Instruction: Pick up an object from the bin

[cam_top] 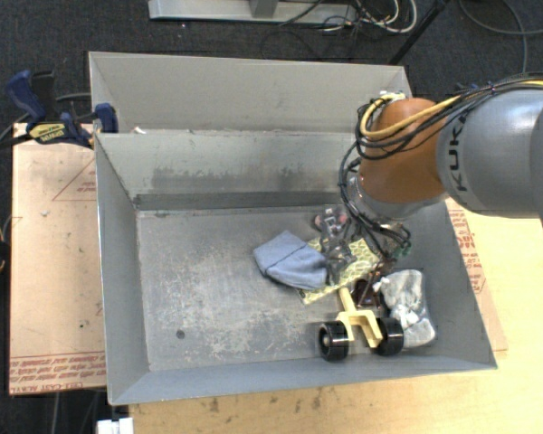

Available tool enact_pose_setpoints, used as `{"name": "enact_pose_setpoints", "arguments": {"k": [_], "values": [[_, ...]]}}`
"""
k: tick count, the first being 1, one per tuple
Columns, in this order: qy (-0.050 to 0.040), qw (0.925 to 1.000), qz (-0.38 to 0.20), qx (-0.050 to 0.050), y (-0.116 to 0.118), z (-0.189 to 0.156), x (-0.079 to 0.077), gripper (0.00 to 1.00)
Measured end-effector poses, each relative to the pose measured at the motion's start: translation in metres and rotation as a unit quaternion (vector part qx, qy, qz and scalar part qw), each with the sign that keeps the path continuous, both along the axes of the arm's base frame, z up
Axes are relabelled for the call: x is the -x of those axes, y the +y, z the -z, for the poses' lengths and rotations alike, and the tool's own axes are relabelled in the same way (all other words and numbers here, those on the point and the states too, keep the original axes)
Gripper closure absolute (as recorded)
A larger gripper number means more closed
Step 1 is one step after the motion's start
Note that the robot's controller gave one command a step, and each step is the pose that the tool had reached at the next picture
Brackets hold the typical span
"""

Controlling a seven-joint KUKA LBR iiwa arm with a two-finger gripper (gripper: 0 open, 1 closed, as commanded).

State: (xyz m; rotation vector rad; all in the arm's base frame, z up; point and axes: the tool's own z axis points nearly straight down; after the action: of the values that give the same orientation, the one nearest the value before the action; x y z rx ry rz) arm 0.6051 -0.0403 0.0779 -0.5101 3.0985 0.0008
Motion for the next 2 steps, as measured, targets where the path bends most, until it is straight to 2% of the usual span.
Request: {"name": "enact_pose_setpoints", "arguments": {"k": [1,2], "values": [[-0.0122,0.9999,0.005,0.002,0.0035,-0.0019,0.0108,1.00],[-0.0106,0.9998,0.014,0.000,0.0010,-0.0015,0.0123,1.00]]}}
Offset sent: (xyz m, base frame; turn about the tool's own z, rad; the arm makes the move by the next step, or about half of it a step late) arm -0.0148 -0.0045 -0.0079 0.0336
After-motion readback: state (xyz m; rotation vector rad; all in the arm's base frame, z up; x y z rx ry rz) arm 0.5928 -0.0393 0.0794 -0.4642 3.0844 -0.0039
